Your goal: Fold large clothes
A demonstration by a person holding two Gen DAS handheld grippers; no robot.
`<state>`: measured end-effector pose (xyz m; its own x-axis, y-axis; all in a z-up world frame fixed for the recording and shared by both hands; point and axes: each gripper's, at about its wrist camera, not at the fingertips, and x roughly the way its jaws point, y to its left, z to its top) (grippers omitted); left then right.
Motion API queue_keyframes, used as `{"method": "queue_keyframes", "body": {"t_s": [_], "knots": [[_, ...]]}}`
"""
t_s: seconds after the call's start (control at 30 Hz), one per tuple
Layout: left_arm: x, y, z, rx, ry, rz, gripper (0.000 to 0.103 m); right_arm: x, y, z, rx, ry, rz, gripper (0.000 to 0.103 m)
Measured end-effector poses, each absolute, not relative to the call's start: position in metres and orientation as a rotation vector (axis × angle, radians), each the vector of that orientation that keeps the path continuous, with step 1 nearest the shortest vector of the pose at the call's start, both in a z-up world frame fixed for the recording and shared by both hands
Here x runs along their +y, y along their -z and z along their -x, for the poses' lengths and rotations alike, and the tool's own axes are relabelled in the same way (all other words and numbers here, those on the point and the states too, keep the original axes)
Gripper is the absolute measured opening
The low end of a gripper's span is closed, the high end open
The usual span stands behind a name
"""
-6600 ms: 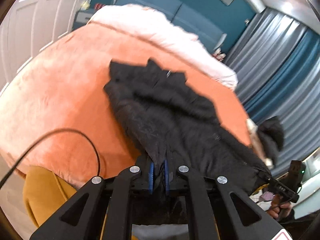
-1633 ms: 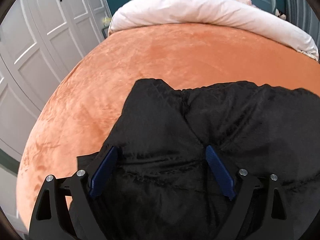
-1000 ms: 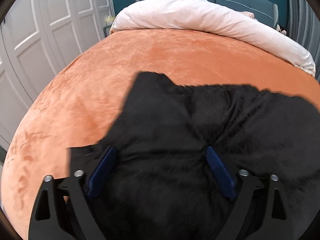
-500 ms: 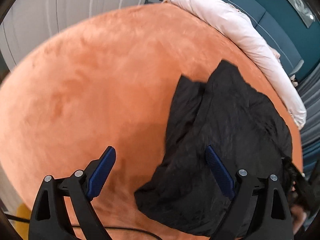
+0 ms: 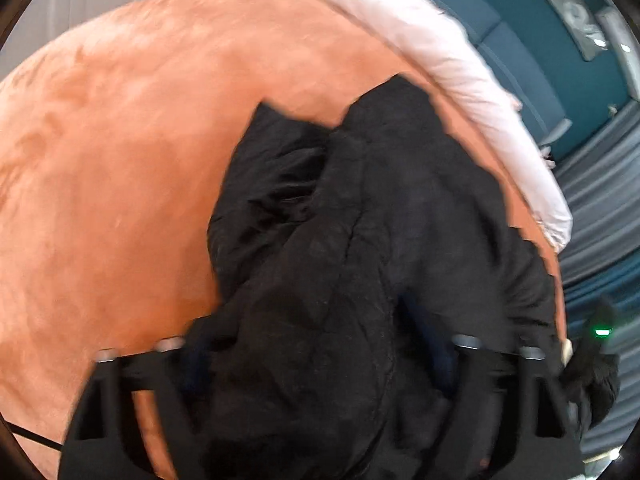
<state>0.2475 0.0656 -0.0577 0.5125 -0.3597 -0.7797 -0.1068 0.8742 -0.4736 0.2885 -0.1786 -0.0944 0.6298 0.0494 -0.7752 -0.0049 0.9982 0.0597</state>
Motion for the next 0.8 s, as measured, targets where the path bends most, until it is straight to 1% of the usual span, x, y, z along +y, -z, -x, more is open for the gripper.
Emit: {"method": "queue_keyframes", "body": {"t_s": [0.03, 0.1, 0.13, 0.2, 0.27, 0.33, 0.43, 0.57, 0.67, 0.8], "knots": [[0.063, 0.046, -0.245, 1.016, 0.185, 0.490, 0.039, -0.180, 0.094, -0.288, 0.889, -0.035, -0.057, 0.007], [0.060, 0.029, -0.236, 0.993, 0.223, 0.475, 0.029, -0.185, 0.088, -0.288, 0.898, -0.050, -0.082, 0.007], [0.056, 0.011, -0.231, 0.966, 0.244, 0.456, 0.025, -0.192, 0.081, -0.286, 0.906, -0.058, -0.119, 0.007], [0.051, -0.013, -0.223, 0.929, 0.286, 0.436, 0.022, -0.208, 0.063, -0.275, 0.897, -0.069, -0.191, 0.008], [0.041, -0.040, -0.213, 0.886, 0.347, 0.412, 0.021, -0.226, 0.037, -0.241, 0.838, -0.083, -0.222, 0.010], [0.024, -0.063, -0.202, 0.849, 0.396, 0.360, 0.020, -0.238, 0.026, -0.210, 0.824, -0.095, -0.228, 0.010], [-0.003, -0.084, -0.188, 0.809, 0.437, 0.302, 0.020, -0.249, 0.045, -0.179, 0.898, -0.140, -0.278, 0.009], [-0.050, -0.107, -0.175, 0.786, 0.507, 0.218, 0.020, -0.246, 0.068, -0.169, 0.904, -0.154, -0.302, 0.009], [-0.092, -0.112, -0.173, 0.786, 0.542, 0.135, 0.020, -0.248, 0.079, -0.174, 0.904, -0.176, -0.335, 0.008], [-0.141, -0.108, -0.173, 0.800, 0.612, 0.070, 0.020, -0.267, 0.089, -0.172, 0.894, -0.228, -0.441, 0.004]]}}
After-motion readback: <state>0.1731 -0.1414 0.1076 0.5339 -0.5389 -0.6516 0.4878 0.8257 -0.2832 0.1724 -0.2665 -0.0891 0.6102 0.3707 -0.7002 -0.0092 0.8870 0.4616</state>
